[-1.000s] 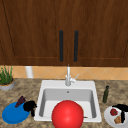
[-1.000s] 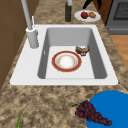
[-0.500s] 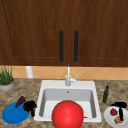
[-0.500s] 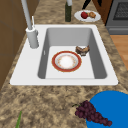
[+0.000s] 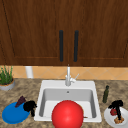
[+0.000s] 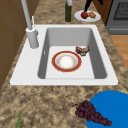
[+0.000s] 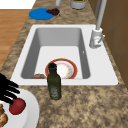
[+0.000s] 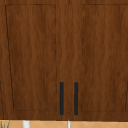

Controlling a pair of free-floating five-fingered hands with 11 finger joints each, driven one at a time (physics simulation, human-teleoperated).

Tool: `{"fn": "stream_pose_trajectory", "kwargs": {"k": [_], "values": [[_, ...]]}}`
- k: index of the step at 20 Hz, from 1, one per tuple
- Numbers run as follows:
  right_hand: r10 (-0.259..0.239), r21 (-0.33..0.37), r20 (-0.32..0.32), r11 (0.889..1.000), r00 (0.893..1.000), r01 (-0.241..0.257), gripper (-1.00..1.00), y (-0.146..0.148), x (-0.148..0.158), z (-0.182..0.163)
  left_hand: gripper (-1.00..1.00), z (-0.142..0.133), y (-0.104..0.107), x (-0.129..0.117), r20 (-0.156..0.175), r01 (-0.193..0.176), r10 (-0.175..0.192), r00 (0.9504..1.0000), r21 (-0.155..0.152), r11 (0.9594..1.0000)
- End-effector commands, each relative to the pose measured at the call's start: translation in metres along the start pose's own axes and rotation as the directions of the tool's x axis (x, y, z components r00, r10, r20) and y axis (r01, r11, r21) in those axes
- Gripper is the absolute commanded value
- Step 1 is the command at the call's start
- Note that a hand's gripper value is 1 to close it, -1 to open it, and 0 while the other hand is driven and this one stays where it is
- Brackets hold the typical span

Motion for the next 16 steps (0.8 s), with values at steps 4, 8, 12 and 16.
{"fn": "stream_pose_trajectory", "kwargs": {"k": [4,8,12,16], "values": [[-0.013,0.174,-0.077,0.984,0.997,0.027,-1.0,-0.02,0.011,0.0,0.0,0.0,0.0,0.0,0.0,0.0,0.0,1.0,0.0,1.0],[-0.015,0.236,-0.102,0.971,0.995,0.039,-1.0,-0.039,0.016,0.006,0.0,0.0,0.0,0.0,0.0,0.0,0.0,1.0,0.0,1.0],[-0.003,0.299,-0.121,0.954,0.993,0.039,-1.0,-0.059,0.024,0.013,0.0,0.0,0.0,0.0,0.0,0.0,0.0,1.0,0.0,1.0],[-0.08,0.211,-0.182,0.97,0.98,0.119,-1.0,-0.058,0.024,0.019,0.0,0.0,0.0,0.0,0.0,0.0,0.0,1.0,0.0,1.0]]}}
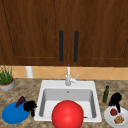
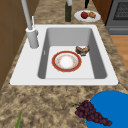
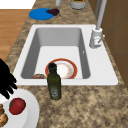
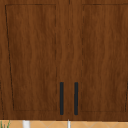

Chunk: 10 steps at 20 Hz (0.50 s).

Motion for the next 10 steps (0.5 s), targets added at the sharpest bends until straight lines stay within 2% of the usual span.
{"fn": "stream_pose_trajectory", "kwargs": {"k": [1,10], "values": [[-0.11,-0.043,-0.057,0.993,0.992,0.108,-1.0,-0.001,0.0002,0.0033,0.0,0.0,0.0,0.0,0.0,0.0,0.0,1.0,0.0,1.0],[-0.116,-0.088,-0.098,0.99,0.988,0.108,-1.0,-0.0015,0.0023,0.0029,0.0,0.0,0.0,0.0,0.0,0.0,0.0,1.0,0.0,1.0]]}}
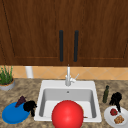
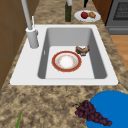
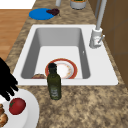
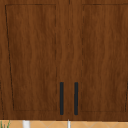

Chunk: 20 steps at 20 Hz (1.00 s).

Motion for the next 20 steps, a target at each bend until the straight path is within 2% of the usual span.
{"fn": "stream_pose_trajectory", "kwargs": {"k": [1,4,7,10,16,19,20], "values": [[-0.118,-0.041,-0.04,0.992,0.992,0.116,-1.0,0.0,0.001,-0.001,0.0,0.0,0.0,0.0,0.0,0.0,0.0,1.0,0.0,1.0],[-0.118,-0.035,-0.042,0.993,0.992,0.116,-1.0,0.013,0.004,-0.012,0.0,0.0,0.0,0.0,0.0,0.0,0.0,1.0,0.0,1.0],[-0.085,-0.092,-0.051,0.993,0.995,0.08,-1.0,0.032,0.014,-0.029,0.0,0.0,0.0,0.0,0.0,0.0,0.0,1.0,0.0,1.0],[-0.107,-0.117,-0.052,0.988,0.993,0.1,-1.0,0.032,0.011,-0.038,0.0,0.0,0.0,0.0,0.0,0.0,0.0,1.0,0.0,1.0],[-0.133,-0.088,-0.057,0.988,0.99,0.127,-1.0,0.041,0.012,-0.061,0.0,0.0,0.0,0.0,0.0,0.0,0.0,1.0,0.0,1.0],[-0.134,-0.142,-0.059,0.982,0.989,0.125,-1.0,0.04,0.014,-0.062,0.0,0.0,0.0,0.0,0.0,0.0,0.0,1.0,0.0,1.0],[-0.112,-0.175,-0.045,0.979,0.993,0.102,-1.0,0.033,0.017,-0.061,0.0,0.0,0.0,0.0,0.0,0.0,0.0,1.0,0.0,1.0]]}}
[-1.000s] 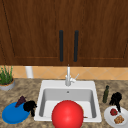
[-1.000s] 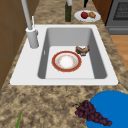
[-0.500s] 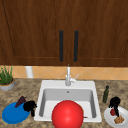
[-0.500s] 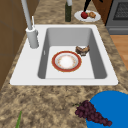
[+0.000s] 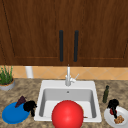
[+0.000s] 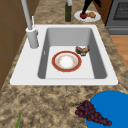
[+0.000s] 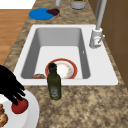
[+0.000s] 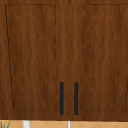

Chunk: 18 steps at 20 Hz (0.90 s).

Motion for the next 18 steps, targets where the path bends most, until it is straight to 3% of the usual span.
{"fn": "stream_pose_trajectory", "kwargs": {"k": [1,5,7,13,15,18], "values": [[-0.08,-0.067,-0.009,0.995,0.997,0.08,-1.0,-0.007,0.002,-0.009,0.0,0.0,0.0,0.0,0.0,0.0,0.0,1.0,0.0,1.0],[-0.053,-0.181,-0.033,0.982,0.998,0.046,-1.0,-0.003,0.002,-0.012,0.0,0.0,0.0,0.0,0.0,0.0,0.0,1.0,0.0,1.0],[-0.041,-0.239,-0.021,0.97,0.999,0.035,-1.0,0.0,-0.006,-0.016,0.0,0.0,0.0,0.0,0.0,0.0,0.0,1.0,0.0,1.0],[-0.028,-0.408,0.026,0.912,0.999,0.036,-1.0,0.016,-0.03,-0.03,0.0,0.0,0.0,0.0,0.0,0.0,0.0,1.0,0.0,1.0],[-0.031,-0.411,0.027,0.911,0.999,0.039,-1.0,0.026,-0.032,-0.041,0.0,0.0,0.0,0.0,0.0,0.0,0.0,1.0,0.0,1.0],[-0.036,-0.375,-0.012,0.926,0.999,0.028,-1.0,0.02,-0.022,-0.054,0.0,0.0,0.0,0.0,0.0,0.0,0.0,1.0,0.0,1.0]]}}
